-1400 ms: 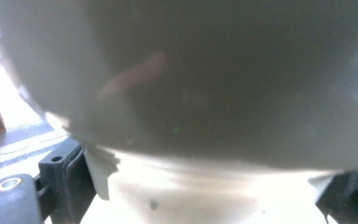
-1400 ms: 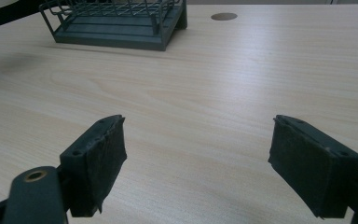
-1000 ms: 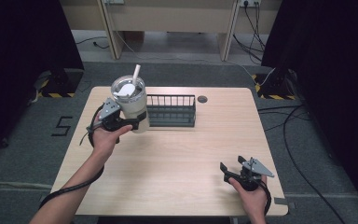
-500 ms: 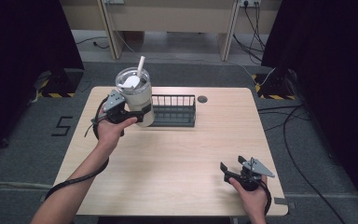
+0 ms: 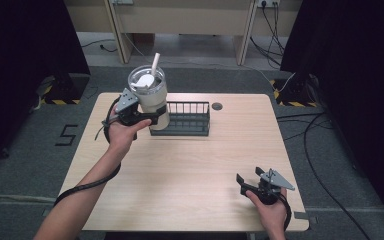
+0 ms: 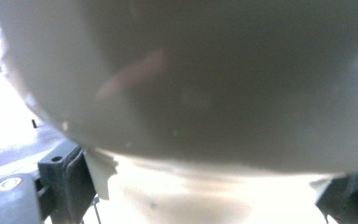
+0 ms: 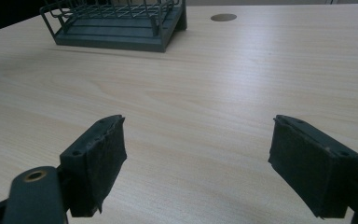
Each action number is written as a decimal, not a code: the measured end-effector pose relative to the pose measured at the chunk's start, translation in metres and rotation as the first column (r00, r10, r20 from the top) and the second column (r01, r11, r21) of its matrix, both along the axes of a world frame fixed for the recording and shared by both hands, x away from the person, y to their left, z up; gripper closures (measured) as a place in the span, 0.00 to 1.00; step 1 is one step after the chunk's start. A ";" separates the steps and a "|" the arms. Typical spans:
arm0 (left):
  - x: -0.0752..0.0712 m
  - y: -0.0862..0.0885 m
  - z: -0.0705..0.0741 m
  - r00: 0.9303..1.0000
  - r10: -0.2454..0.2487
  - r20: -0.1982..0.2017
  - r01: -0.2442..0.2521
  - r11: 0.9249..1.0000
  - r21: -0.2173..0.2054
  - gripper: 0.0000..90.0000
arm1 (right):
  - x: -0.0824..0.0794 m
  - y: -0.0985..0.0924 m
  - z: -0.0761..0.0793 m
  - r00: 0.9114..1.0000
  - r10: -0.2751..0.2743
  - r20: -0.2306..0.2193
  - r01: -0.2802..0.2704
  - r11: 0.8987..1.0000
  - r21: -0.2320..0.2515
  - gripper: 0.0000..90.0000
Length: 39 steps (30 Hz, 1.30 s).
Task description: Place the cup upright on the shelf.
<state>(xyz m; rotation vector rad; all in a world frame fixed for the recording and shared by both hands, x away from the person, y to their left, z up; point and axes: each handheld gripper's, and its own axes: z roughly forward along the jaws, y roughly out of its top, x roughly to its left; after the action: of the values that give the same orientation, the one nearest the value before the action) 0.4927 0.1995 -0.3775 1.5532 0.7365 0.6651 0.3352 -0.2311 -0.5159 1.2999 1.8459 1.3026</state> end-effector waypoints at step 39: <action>0.041 -0.030 0.011 1.000 0.006 -0.013 -0.006 1.000 0.007 0.11 | 0.000 -0.001 0.000 1.000 0.003 0.007 -0.003 1.000 0.000 0.21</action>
<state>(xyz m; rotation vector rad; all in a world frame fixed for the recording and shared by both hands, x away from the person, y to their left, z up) 0.5341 0.1690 -0.3670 1.5631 0.7497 0.6630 0.3348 -0.2325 -0.5161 1.2913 1.8441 1.3072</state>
